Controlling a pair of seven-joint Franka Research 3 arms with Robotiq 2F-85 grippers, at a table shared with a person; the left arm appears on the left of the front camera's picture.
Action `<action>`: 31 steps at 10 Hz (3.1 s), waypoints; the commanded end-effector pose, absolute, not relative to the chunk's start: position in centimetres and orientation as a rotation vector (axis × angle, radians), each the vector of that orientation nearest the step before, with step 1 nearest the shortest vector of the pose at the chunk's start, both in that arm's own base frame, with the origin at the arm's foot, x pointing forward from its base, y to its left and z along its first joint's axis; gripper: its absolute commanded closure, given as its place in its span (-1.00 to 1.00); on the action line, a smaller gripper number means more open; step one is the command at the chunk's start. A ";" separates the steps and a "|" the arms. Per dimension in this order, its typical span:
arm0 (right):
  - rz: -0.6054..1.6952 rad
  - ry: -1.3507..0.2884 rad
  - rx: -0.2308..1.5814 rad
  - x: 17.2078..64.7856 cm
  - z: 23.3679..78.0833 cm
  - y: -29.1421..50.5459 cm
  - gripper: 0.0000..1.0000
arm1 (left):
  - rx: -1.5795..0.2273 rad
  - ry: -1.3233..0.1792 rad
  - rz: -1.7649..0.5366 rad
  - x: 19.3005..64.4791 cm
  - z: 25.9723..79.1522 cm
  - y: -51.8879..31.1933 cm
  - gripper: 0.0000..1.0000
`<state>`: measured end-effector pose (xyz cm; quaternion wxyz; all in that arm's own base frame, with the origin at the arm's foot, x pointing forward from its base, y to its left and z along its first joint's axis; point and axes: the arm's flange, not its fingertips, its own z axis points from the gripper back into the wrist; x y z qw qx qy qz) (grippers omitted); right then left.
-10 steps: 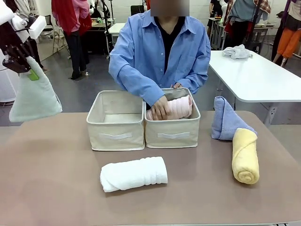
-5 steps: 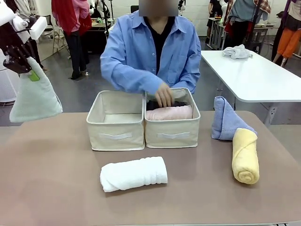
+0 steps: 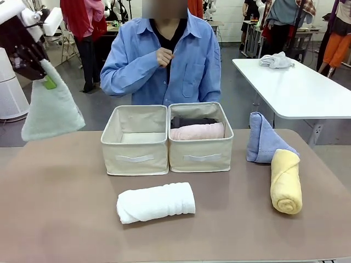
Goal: Sort the towels based on their folding style.
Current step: Pick up one triangle-folded towel and place it in the left Fabric basket.
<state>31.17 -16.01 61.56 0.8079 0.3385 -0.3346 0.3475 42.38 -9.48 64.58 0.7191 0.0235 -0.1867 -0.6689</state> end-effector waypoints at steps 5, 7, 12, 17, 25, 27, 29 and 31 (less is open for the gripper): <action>0.751 -0.727 0.736 31.2 61.5 -16.0 -1.00 | 0.047 -0.461 -1.455 40.9 66.5 -17.2 0.62; 0.751 -0.727 0.736 31.2 61.5 -16.0 -1.00 | 0.066 -0.437 -1.513 39.5 66.2 -16.2 0.62; 0.751 -0.727 0.736 31.2 61.5 -16.0 -1.00 | 0.284 -0.106 -1.503 39.0 64.7 -15.1 0.62; 0.751 -0.727 0.736 31.2 61.5 -16.0 -1.00 | 0.216 -0.191 -1.235 29.6 63.7 -0.8 0.62; 0.751 -0.727 0.736 31.2 61.5 -16.0 -1.00 | 0.192 -0.213 -1.249 31.1 63.5 -0.3 0.62; 0.751 -0.727 0.736 31.2 61.5 -16.0 -1.00 | 0.187 -0.224 -1.286 32.0 63.9 -1.5 0.62; 0.751 -0.727 0.736 31.2 61.5 -16.0 -1.00 | 0.206 -0.234 -1.360 33.6 65.2 -4.7 0.62; 0.751 -0.727 0.736 31.2 61.5 -16.0 -1.00 | 0.223 -0.235 -1.416 36.3 66.8 -8.8 0.62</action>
